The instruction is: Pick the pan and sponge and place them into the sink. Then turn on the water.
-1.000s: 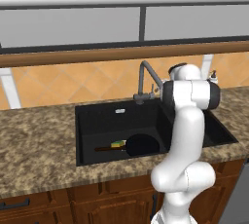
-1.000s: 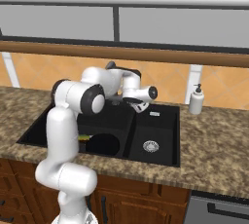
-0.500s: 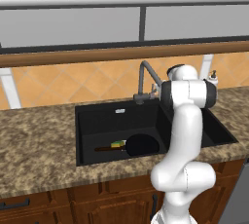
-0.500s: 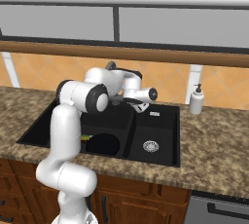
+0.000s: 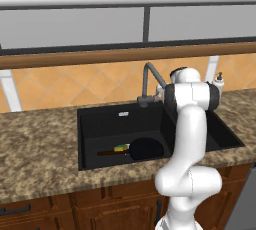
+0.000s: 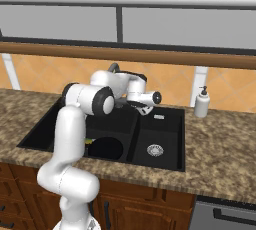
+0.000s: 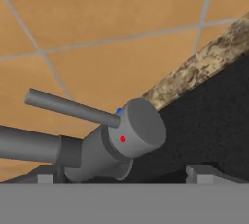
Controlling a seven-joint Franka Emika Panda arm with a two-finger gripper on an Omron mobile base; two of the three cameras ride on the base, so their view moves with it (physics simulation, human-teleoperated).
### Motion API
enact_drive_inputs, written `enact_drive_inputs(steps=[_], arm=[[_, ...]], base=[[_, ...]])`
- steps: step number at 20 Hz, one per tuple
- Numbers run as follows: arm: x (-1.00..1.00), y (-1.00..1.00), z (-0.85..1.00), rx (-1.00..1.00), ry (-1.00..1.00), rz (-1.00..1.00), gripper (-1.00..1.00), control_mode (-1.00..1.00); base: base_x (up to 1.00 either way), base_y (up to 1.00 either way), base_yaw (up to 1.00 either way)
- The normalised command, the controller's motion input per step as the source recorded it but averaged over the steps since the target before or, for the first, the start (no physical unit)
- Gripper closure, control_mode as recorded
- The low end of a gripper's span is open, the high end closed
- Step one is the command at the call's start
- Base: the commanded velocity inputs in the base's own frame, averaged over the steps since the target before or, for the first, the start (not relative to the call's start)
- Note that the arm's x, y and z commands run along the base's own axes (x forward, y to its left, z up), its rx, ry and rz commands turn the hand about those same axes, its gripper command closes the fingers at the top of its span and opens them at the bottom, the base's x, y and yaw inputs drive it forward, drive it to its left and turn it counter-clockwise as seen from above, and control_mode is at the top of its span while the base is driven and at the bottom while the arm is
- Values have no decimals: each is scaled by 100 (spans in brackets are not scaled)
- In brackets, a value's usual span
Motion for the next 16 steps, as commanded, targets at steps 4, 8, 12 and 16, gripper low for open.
enact_drive_inputs(steps=[4, 8, 12, 16], arm=[[24, 3, 0, 0, 0, 0, -100, -100], [32, 0, 0, 0, 0, 0, -100, -100], [32, 0, -4, 0, 0, 0, -100, -100], [29, 0, -9, 0, 0, 0, -100, -100]], base=[[0, 0, 0], [0, 0, 0], [0, 0, 0], [0, 0, 0]])
